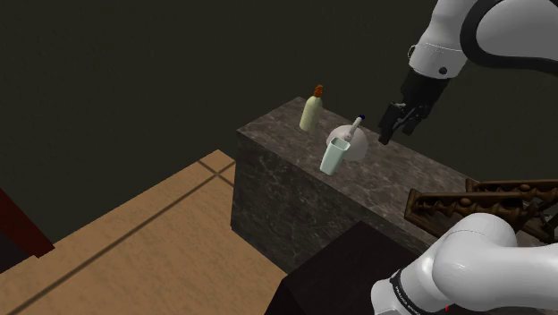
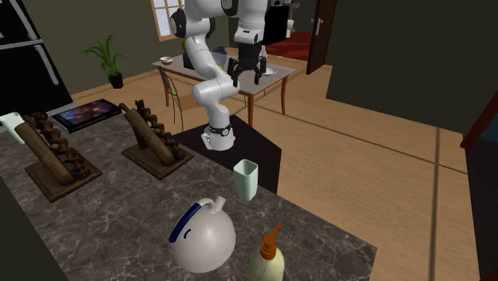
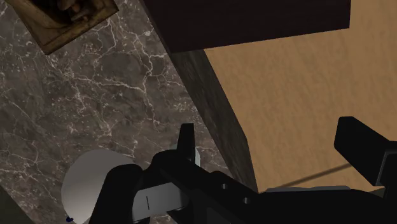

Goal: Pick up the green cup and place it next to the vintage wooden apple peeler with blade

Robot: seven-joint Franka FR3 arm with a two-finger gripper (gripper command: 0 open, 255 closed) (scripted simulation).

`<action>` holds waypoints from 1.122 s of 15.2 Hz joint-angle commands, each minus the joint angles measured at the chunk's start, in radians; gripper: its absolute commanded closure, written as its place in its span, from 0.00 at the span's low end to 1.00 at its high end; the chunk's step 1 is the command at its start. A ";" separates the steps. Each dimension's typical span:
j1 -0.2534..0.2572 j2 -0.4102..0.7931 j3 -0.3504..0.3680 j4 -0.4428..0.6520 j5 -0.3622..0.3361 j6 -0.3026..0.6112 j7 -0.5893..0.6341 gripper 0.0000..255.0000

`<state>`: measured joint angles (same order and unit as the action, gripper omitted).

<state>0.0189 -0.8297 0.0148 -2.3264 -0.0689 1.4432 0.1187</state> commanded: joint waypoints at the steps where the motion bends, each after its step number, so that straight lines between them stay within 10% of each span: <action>1: 0.000 0.000 0.000 0.000 0.000 0.000 0.000 0.00; 17: -0.009 0.461 -0.198 0.008 -0.024 0.476 -0.227 0.00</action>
<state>0.0097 -0.4093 -0.1695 -2.3364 -0.0969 1.8940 -0.0886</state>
